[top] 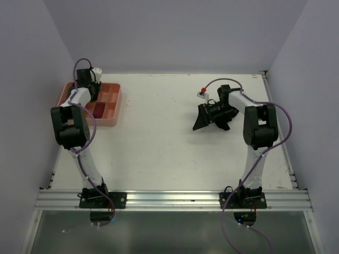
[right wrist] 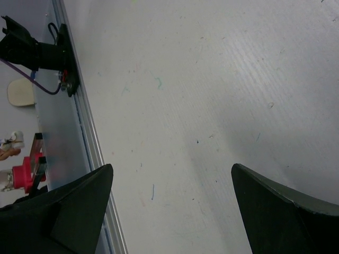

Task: Roll the underwear
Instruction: Place the rolled underwear into the container

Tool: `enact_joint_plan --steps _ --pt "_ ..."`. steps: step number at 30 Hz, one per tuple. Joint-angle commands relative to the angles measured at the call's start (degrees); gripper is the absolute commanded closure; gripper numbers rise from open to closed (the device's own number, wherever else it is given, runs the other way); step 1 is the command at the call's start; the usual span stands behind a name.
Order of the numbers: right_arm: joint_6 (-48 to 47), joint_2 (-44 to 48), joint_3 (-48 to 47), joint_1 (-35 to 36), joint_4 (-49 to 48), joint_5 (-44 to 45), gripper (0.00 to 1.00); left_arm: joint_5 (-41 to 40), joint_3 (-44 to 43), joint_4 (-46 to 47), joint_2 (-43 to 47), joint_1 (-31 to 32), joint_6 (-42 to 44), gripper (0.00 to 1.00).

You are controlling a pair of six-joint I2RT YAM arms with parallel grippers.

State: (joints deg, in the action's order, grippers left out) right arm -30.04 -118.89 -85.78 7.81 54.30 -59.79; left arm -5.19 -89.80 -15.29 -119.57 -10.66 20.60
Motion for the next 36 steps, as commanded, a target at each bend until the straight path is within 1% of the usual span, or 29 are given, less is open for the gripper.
enact_joint_plan --steps 1,12,15,26,36 --pt "-1.7 -0.5 -0.4 -0.3 1.2 -2.6 0.01 6.9 4.4 -12.7 -3.0 3.5 -3.5 1.00" --pt "-2.1 -0.6 0.0 -0.4 1.3 -3.2 0.01 5.5 1.1 -14.5 -1.3 5.1 -5.7 1.00" --pt "-2.1 -0.6 0.1 -0.3 1.4 -3.2 0.01 2.3 2.0 -13.2 0.2 5.3 -6.3 1.00" --pt "-1.8 -0.8 0.1 -0.3 1.2 -4.0 0.01 -3.5 6.0 -6.4 8.5 5.6 -6.9 1.00" --pt "-1.5 -0.7 0.6 -0.3 0.6 -4.3 0.01 -8.2 5.4 -1.9 10.7 5.6 -7.4 1.00"
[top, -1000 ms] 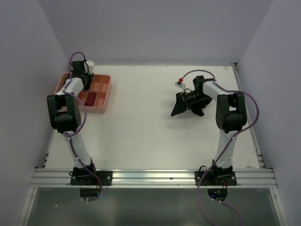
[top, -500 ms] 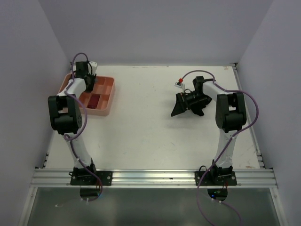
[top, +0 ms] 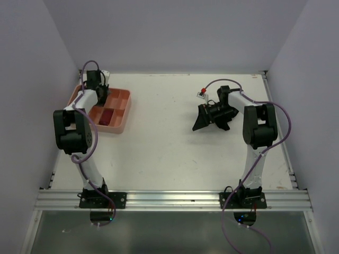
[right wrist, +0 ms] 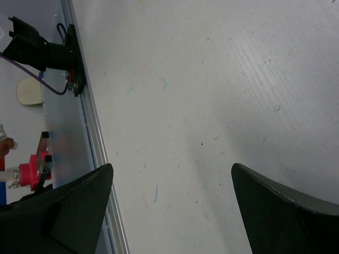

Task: Roll the underwear
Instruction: Place the rolled underwear into the container

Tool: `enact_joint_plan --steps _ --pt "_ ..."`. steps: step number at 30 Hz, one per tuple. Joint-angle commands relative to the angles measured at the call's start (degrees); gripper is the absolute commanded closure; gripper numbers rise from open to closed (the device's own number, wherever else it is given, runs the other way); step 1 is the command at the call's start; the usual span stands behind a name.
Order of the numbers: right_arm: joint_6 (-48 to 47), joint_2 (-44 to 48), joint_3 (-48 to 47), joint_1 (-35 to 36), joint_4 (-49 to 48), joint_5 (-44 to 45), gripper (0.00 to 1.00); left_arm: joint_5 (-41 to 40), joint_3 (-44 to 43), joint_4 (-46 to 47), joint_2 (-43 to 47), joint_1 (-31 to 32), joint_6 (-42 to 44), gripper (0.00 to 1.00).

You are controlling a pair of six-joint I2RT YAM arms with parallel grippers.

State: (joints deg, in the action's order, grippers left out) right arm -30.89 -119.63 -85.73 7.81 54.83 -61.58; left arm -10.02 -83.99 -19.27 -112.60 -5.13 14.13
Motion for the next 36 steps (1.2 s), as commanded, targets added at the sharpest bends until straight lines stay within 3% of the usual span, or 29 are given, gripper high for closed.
enact_joint_plan --steps 1,23,36 --pt "-0.6 0.0 0.6 -0.3 -0.1 -2.6 0.01 -3.9 -0.4 2.6 4.0 0.1 -0.9 1.00" --pt "-0.4 -1.0 0.7 -0.3 -0.1 -2.2 0.01 4.6 -0.6 -1.5 -1.6 2.0 -0.4 1.00" --pt "-2.2 -2.4 -0.6 -0.3 2.6 -3.0 0.01 16.3 -5.3 -8.6 -9.6 -4.4 -5.8 1.00"
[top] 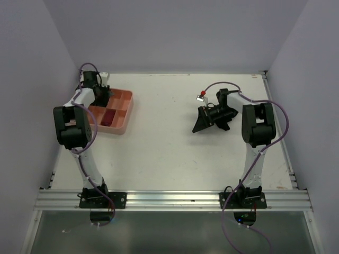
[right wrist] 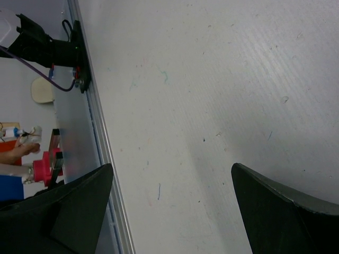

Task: Roll the underwear
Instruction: Place the rolled underwear into the container

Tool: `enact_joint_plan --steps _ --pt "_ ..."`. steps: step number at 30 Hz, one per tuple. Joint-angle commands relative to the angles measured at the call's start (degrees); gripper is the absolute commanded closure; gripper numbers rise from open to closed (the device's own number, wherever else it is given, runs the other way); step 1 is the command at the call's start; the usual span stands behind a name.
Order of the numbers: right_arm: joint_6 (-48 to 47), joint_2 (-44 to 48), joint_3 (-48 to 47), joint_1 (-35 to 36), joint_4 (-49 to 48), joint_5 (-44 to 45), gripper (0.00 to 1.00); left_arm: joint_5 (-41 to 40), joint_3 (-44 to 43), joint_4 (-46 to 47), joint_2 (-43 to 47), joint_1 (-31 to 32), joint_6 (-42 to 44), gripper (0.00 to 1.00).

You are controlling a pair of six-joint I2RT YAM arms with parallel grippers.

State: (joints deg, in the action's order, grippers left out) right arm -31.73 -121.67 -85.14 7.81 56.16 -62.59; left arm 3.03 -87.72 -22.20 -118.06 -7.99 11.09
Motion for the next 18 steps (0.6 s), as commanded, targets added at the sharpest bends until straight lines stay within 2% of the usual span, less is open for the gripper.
enact_joint_plan --steps 1,18 --pt "-1.3 -0.4 -1.3 -0.3 1.3 -1.9 0.01 3.2 -2.0 -6.4 -4.9 -1.6 -3.2 1.00" --pt "-1.3 0.7 -2.1 -0.4 2.8 -1.4 0.01 -10.3 -10.0 -17.3 -17.5 -2.2 -5.3 1.00"
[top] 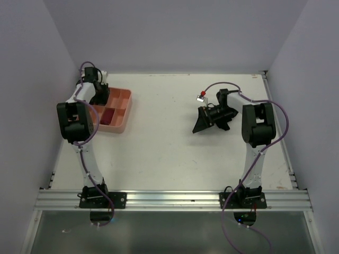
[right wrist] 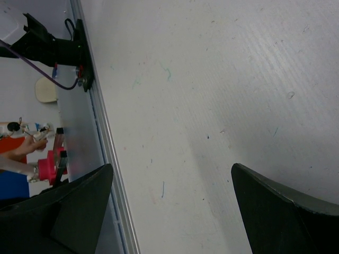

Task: Roll the underwear
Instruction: Place the rolled underwear into the container

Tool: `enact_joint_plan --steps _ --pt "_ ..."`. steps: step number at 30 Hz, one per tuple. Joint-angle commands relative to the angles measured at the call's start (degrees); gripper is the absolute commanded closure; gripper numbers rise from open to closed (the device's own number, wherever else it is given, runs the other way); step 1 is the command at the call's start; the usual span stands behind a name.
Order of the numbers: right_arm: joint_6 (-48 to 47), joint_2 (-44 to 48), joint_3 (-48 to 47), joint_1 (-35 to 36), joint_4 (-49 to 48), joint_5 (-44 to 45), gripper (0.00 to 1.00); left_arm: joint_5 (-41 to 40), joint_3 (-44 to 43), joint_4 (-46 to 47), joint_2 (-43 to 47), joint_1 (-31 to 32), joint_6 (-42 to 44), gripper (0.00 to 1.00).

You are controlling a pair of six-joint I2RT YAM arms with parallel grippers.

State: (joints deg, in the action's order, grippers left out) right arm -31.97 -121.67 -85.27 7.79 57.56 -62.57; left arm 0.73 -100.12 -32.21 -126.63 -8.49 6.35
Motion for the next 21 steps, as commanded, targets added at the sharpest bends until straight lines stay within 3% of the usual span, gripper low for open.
enact_joint_plan --steps 1,6,10,17,21 --pt "-1.1 0.8 -2.0 -0.3 1.4 -1.5 0.01 -8.3 2.6 -7.7 -9.2 -1.9 -0.6 1.00" --pt "-1.1 1.6 -1.9 -0.3 1.5 -1.5 0.01 -8.2 1.5 -9.9 -10.2 -2.0 -0.5 0.98" --pt "-1.4 2.0 -2.4 -0.3 2.2 -1.5 0.01 -6.0 2.4 -8.8 -8.6 -2.0 -0.2 0.71" --pt "-1.8 2.7 -2.6 -0.3 2.9 -1.7 0.01 -1.8 2.3 -6.6 -1.6 -2.0 1.7 0.47" --pt "-1.4 2.9 -2.7 -0.4 3.1 -2.3 0.01 -1.0 1.9 -5.0 2.5 -1.6 3.6 0.43"
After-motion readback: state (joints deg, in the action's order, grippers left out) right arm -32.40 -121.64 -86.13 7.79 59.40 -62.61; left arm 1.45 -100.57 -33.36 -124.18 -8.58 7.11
